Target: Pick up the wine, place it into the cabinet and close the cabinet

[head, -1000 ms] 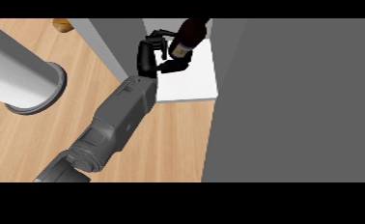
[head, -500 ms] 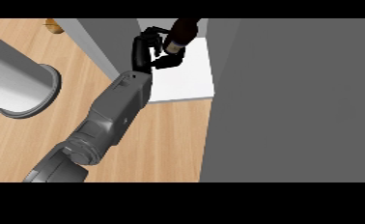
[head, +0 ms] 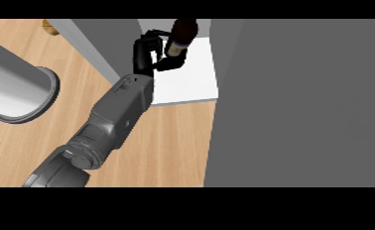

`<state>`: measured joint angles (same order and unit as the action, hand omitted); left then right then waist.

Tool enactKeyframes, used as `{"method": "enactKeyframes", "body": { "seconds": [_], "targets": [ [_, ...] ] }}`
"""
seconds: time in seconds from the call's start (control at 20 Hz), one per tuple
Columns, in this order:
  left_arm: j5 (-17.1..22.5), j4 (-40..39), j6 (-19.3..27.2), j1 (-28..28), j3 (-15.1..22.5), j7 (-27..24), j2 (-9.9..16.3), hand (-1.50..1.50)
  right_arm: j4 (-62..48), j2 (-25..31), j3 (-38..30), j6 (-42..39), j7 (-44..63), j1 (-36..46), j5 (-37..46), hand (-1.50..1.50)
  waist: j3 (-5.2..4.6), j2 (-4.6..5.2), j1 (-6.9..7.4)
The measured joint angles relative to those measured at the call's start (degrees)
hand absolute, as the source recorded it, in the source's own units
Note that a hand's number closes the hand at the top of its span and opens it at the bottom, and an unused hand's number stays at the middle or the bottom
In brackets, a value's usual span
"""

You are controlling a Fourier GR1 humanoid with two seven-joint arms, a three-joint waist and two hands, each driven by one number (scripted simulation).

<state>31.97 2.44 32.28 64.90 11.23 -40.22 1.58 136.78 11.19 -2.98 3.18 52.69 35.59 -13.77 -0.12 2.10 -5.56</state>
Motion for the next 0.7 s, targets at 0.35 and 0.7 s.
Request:
{"method": "enactKeyframes", "body": {
  "seconds": [0.35, 0.7],
  "targets": [
    [3.88, 1.82, -6.26, -3.25, -4.13, -1.22, -1.18, 1.5, 0.07, -0.15, -0.08, -0.06, -0.24, -0.18, -0.05, -1.5, -0.03, 0.07, -0.52],
    [6.48, 2.69, -11.75, -6.85, -5.85, -1.53, -1.5, 1.5, -0.15, -0.86, 0.81, -0.25, -0.57, -0.03, -0.29, -1.5, -0.07, 0.1, -1.86]
  ]
}}
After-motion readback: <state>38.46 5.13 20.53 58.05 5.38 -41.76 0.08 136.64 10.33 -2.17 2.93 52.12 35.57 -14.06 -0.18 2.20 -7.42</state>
